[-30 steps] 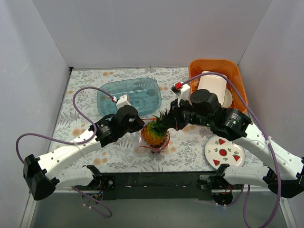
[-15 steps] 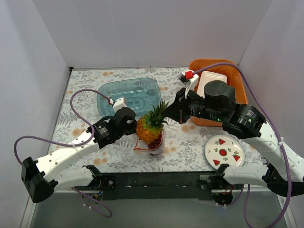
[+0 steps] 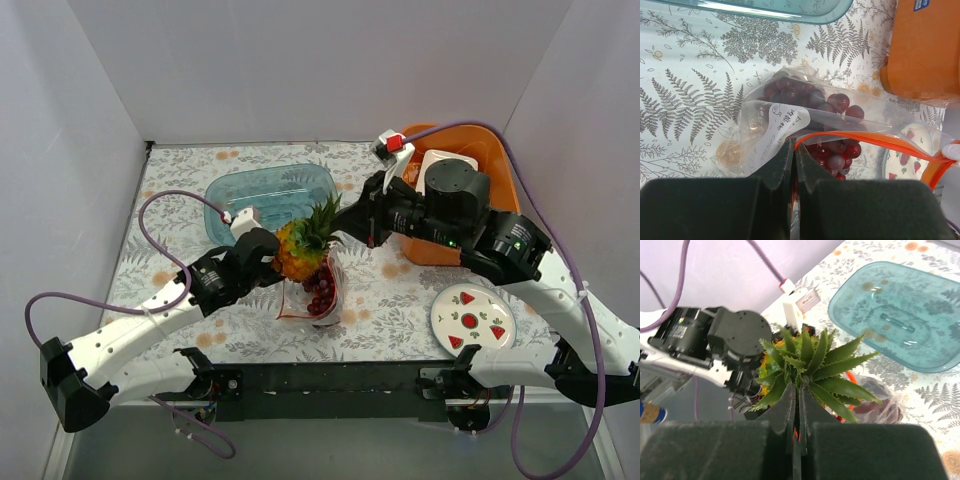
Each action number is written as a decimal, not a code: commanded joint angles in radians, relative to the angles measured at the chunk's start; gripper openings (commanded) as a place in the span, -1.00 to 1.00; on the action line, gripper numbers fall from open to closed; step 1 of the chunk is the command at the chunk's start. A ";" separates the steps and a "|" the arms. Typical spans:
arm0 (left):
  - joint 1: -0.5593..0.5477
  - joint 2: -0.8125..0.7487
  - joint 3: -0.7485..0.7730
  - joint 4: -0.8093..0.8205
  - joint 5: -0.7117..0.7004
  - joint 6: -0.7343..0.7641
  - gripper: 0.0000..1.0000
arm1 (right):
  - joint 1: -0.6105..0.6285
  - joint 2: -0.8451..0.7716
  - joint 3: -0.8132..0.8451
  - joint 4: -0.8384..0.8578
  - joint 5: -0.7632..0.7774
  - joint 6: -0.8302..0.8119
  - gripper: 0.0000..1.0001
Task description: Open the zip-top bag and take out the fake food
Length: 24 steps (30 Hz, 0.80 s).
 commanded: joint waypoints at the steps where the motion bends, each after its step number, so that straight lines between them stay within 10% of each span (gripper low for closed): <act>1: 0.002 -0.035 0.015 -0.044 -0.036 -0.016 -1.00 | 0.005 0.024 0.094 0.079 0.138 -0.018 -0.97; 24: 0.040 -0.092 0.204 -0.320 -0.210 0.027 -1.00 | -0.302 0.587 0.152 0.436 0.073 -0.084 -0.97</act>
